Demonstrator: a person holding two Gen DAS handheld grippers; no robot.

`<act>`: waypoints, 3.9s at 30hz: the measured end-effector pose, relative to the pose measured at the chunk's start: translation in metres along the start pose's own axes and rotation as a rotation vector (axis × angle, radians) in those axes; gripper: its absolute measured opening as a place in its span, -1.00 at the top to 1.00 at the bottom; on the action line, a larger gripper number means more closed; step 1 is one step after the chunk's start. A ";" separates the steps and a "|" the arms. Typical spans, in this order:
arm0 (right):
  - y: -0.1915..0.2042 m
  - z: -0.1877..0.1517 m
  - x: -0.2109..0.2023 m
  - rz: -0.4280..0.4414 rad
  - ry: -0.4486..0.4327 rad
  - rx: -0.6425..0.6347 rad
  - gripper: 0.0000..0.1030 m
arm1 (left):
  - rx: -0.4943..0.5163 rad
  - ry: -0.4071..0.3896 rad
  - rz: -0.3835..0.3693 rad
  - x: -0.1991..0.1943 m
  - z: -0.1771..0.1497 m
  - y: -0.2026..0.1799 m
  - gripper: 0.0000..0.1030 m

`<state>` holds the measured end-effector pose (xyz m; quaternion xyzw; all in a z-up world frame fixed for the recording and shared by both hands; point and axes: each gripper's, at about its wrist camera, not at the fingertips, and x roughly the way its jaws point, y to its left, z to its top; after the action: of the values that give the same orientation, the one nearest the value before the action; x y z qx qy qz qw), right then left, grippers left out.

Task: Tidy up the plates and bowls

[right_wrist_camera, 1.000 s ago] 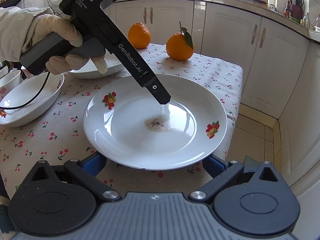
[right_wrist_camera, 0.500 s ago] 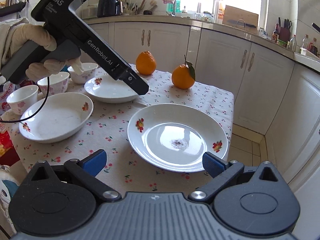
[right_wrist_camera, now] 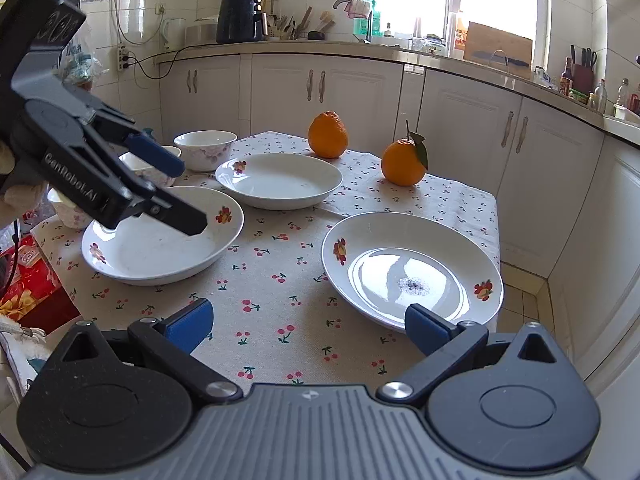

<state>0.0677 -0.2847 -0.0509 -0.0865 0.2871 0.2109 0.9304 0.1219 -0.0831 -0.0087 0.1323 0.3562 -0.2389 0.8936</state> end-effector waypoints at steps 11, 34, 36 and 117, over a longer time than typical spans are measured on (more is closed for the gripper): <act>0.015 0.008 0.013 0.028 0.033 -0.024 -1.00 | 0.018 -0.032 0.122 -0.031 -0.068 0.011 -0.75; 0.040 0.048 0.055 0.195 0.105 -0.083 -1.00 | -0.167 0.007 0.101 -0.006 -0.121 0.047 -0.98; 0.040 0.053 0.064 0.230 0.119 -0.085 -1.00 | -0.180 0.008 0.095 -0.006 -0.121 0.049 -0.99; 0.014 0.128 0.178 0.575 0.330 -0.102 -0.67 | -0.039 0.018 -0.006 -0.005 -0.075 0.033 -0.79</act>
<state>0.2585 -0.1748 -0.0479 -0.0814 0.4357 0.4619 0.7683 0.0930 -0.0226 -0.0558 0.1157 0.3692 -0.2333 0.8921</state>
